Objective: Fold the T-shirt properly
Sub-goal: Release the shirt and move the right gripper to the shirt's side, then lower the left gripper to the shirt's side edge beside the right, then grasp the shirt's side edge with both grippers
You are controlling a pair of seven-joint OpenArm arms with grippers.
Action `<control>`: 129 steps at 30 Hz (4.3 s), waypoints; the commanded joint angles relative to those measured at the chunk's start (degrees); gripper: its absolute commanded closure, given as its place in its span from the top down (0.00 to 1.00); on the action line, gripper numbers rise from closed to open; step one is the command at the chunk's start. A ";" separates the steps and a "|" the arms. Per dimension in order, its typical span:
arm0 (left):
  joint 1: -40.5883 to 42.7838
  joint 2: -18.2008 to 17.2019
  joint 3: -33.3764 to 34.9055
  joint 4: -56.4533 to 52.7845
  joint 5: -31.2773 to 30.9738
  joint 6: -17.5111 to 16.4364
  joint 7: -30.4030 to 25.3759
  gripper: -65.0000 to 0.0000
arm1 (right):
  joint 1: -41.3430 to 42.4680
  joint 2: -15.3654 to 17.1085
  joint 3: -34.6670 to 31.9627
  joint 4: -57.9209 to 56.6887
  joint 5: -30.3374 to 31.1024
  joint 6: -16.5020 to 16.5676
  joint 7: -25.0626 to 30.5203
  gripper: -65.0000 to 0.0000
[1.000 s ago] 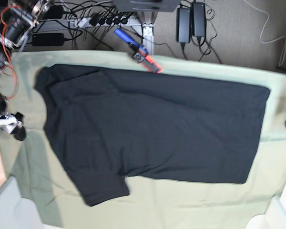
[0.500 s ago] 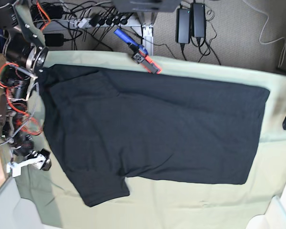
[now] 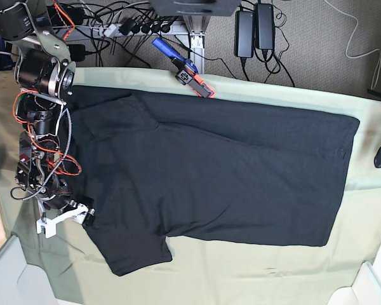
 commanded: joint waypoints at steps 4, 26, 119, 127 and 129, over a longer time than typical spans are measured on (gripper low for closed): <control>-0.46 -1.46 -0.63 0.74 -1.03 -0.84 -1.22 0.47 | 2.67 -0.70 0.00 0.92 0.52 3.04 1.16 0.64; -0.48 -1.46 -0.63 0.68 -0.02 -0.84 -2.54 0.47 | 2.78 0.92 0.00 0.92 -2.95 2.89 1.14 0.64; -51.91 13.94 30.40 -61.92 32.39 2.69 -29.79 0.36 | -2.14 -1.09 0.00 6.69 5.44 3.15 -4.09 0.63; -52.06 13.68 30.40 -61.92 32.39 2.69 -30.53 0.25 | -2.12 -0.96 0.00 6.69 5.42 3.15 -4.09 0.63; -52.24 13.44 30.40 -61.90 32.41 2.69 -31.10 0.25 | -2.14 -0.76 0.00 6.69 5.44 3.17 -4.37 0.56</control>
